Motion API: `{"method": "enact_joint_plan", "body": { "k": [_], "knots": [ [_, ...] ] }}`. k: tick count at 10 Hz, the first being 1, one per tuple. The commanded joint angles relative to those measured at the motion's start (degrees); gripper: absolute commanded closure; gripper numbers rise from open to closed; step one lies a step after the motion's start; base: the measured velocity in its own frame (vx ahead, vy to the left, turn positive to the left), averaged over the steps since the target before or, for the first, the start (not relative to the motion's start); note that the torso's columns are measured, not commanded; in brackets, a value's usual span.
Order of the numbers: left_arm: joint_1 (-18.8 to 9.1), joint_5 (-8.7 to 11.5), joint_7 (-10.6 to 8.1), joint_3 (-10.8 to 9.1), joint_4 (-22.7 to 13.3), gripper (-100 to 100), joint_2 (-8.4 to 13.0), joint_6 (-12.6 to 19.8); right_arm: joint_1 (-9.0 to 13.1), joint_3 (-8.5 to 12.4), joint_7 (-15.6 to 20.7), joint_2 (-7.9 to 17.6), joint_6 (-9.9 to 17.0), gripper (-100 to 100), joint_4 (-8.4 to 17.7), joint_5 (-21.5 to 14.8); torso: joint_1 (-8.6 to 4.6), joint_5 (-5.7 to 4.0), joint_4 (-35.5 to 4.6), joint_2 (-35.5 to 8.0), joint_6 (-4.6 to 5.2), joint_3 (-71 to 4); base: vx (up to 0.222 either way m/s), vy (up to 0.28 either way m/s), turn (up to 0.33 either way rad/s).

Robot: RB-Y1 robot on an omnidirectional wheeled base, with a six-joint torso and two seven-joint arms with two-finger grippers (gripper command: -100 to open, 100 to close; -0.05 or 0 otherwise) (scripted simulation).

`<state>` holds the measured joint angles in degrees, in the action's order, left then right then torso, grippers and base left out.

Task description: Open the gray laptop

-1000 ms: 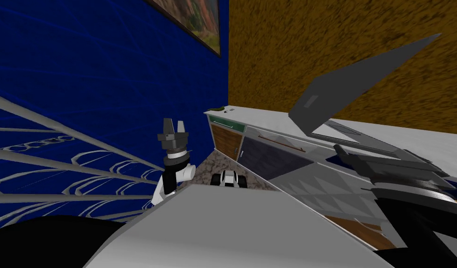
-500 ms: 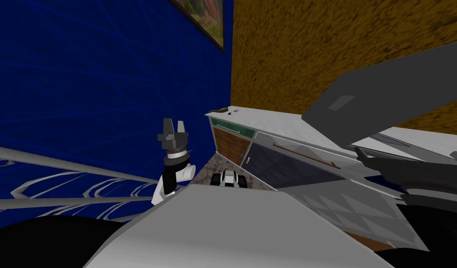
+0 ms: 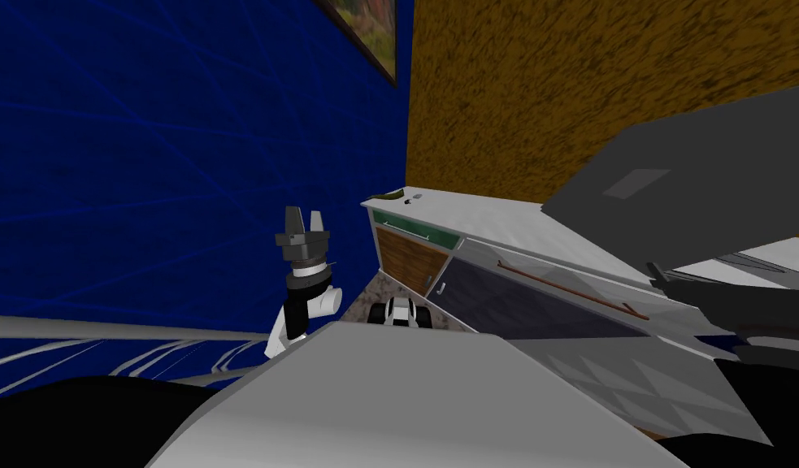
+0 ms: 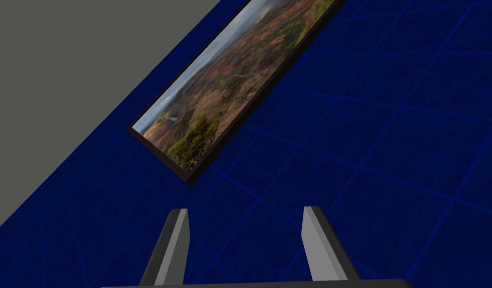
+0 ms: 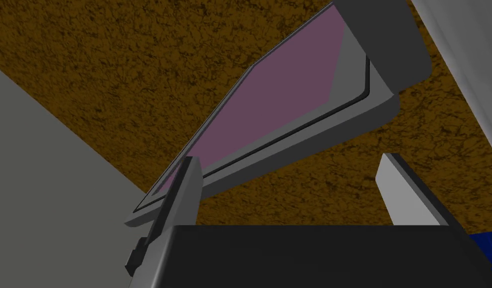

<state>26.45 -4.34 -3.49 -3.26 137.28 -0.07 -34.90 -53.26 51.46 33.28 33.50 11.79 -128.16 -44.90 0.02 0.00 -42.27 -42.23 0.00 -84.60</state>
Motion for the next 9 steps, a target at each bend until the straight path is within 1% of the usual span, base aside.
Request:
{"method": "enact_joint_plan", "body": {
  "k": [1, 2, 3, 4, 5, 6, 9],
  "knots": [
    [0.0, 0.0, 0.00, 0.00, 0.0, 0, 0.0, 0.0, -0.6, 0.0, 1.1, 0.6, 1.1, -100, 0.3, -0.3, 0.00, 0.02, 0.0, 0.1, 0.00, 0.0, 0.069, 0.034, -0.005],
    [0.0, 0.0, 0.00, 0.00, 0.0, 0, 0.0, 0.0, -2.3, 1.3, 0.6, 1.7, 1.8, -100, -0.3, 1.0, -0.15, -0.03, 0.0, -0.2, 0.00, 0.1, 0.072, -0.031, -0.042],
    [0.0, 0.0, 0.00, -0.01, 0.0, 0, 0.0, 0.0, -3.1, 1.9, 0.3, 2.2, 2.0, -100, -0.6, 1.7, -0.32, -0.08, -0.1, -0.2, 0.02, 0.1, 0.117, -0.057, -0.042],
    [0.0, 0.0, 0.00, -0.01, 0.0, 0, 0.0, 0.0, -2.3, 1.3, 0.6, 1.5, 1.6, -100, -0.3, 1.0, -0.27, -0.09, 0.0, 0.0, 0.00, 0.0, 0.053, -0.025, -0.004],
    [0.0, 0.0, 0.00, -0.01, 0.0, 0, 0.0, 0.0, -0.7, 0.0, 1.3, 0.7, 1.4, 100, 0.3, -0.3, -0.04, -0.02, 0.0, -0.2, -0.01, 0.1, -0.073, 0.030, 0.050],
    [0.0, 0.0, 0.00, 0.00, 0.0, 0, 0.0, 0.0, -1.5, 0.8, 0.9, 1.0, 1.6, 100, -0.1, 0.3, 0.18, -0.03, -0.1, -0.4, -0.13, 0.3, -0.051, 0.024, 0.014],
    [0.0, 0.0, 0.00, 0.00, 0.0, 0, 0.0, 0.0, -3.3, 2.1, -2.8, 3.3, 2.8, 100, 1.0, 5.8, -0.07, -0.01, 0.1, 0.2, -0.01, -0.1, 0.007, 0.013, -0.016]
  ]
}}
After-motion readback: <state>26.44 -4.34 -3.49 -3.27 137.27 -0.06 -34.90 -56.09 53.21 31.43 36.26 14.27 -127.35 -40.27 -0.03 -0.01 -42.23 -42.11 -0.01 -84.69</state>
